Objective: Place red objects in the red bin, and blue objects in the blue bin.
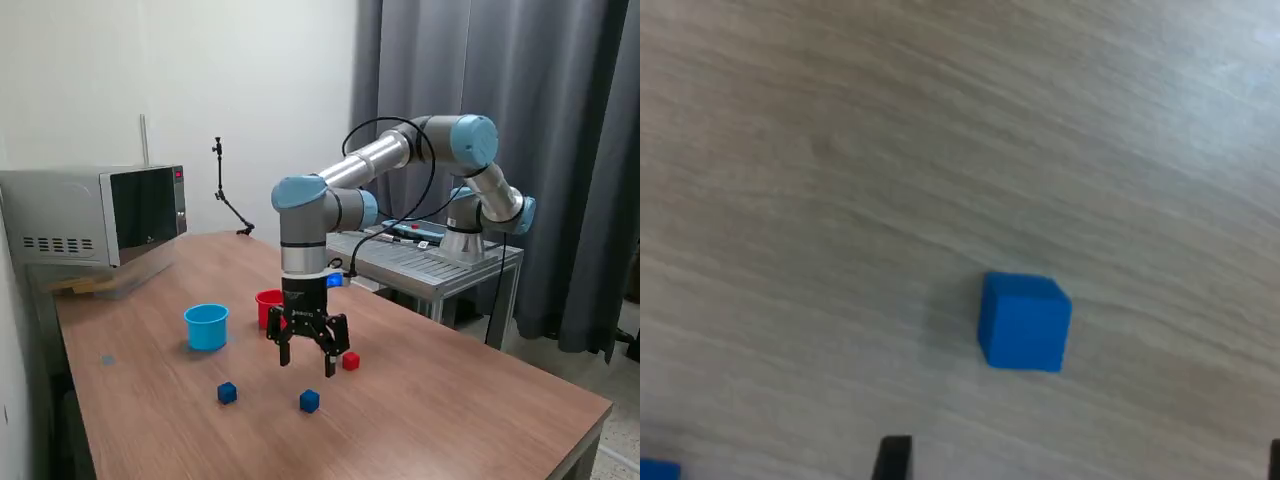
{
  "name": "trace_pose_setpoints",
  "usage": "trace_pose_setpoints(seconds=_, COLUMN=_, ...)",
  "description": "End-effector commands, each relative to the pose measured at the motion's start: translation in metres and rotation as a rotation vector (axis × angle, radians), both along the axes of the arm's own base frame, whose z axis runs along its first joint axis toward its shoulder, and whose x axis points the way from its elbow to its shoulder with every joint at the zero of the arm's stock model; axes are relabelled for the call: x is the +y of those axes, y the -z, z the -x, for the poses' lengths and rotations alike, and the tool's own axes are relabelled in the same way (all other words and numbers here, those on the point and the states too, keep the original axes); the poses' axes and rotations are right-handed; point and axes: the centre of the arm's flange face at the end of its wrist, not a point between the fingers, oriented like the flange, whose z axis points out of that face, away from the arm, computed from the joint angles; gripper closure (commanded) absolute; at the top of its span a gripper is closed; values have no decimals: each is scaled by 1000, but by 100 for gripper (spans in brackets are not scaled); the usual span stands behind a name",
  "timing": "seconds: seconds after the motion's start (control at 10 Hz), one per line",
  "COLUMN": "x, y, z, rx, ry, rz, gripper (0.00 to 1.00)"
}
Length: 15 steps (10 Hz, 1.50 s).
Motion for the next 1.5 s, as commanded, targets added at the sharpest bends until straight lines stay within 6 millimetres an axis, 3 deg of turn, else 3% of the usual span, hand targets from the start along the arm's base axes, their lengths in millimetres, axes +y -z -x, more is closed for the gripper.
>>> trace_pose_setpoints(seconds=0.0, x=1, y=9, z=-1, rx=-23, ry=1, rz=-4, gripper=0)
trace_pose_setpoints(seconds=1.4, x=-7, y=61, z=-13, rx=-101, ry=-6, rz=3, gripper=0)
